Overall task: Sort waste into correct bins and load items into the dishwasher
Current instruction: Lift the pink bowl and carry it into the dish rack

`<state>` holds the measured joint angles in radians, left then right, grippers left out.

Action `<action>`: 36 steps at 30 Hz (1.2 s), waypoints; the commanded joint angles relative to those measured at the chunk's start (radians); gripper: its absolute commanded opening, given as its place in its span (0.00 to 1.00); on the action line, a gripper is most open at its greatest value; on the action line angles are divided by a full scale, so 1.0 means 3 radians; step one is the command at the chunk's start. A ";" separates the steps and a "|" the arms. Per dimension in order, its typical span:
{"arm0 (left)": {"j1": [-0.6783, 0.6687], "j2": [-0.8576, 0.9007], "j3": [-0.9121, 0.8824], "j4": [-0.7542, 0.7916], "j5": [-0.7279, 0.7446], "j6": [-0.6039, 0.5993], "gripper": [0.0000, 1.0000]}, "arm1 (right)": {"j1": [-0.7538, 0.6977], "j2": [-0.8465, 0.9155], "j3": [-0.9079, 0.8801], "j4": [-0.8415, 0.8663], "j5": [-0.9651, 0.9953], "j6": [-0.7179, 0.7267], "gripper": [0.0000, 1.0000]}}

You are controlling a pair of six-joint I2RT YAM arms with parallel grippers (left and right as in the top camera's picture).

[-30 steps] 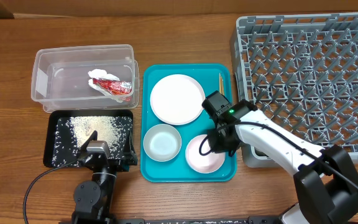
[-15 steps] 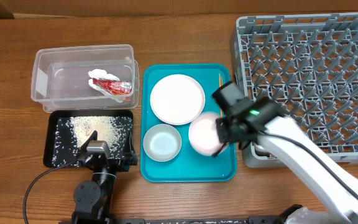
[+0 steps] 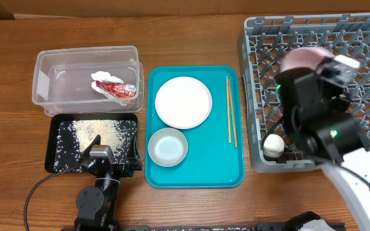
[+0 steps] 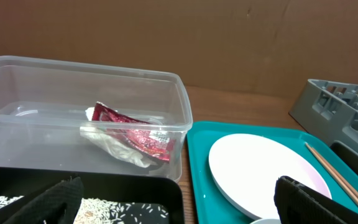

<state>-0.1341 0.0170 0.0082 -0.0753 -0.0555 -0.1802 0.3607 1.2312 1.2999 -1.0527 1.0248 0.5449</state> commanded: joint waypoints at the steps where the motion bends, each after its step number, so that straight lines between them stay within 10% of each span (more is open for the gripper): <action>1: -0.0010 -0.0014 -0.0011 0.0008 0.0013 0.0003 1.00 | -0.0327 0.0201 0.0028 0.0066 0.0721 0.0095 0.04; 16: -0.0010 -0.0014 -0.0011 0.0008 0.0013 0.0003 1.00 | -0.1352 0.1381 0.0028 0.0425 0.0354 0.0081 0.04; 36: -0.0010 -0.0014 -0.0011 0.0008 0.0013 0.0003 1.00 | -0.0961 0.1980 0.0028 0.0552 0.0263 0.0076 0.04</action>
<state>-0.1341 0.0170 0.0082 -0.0753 -0.0555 -0.1802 0.0662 1.7878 1.3006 -0.8818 1.1072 0.5667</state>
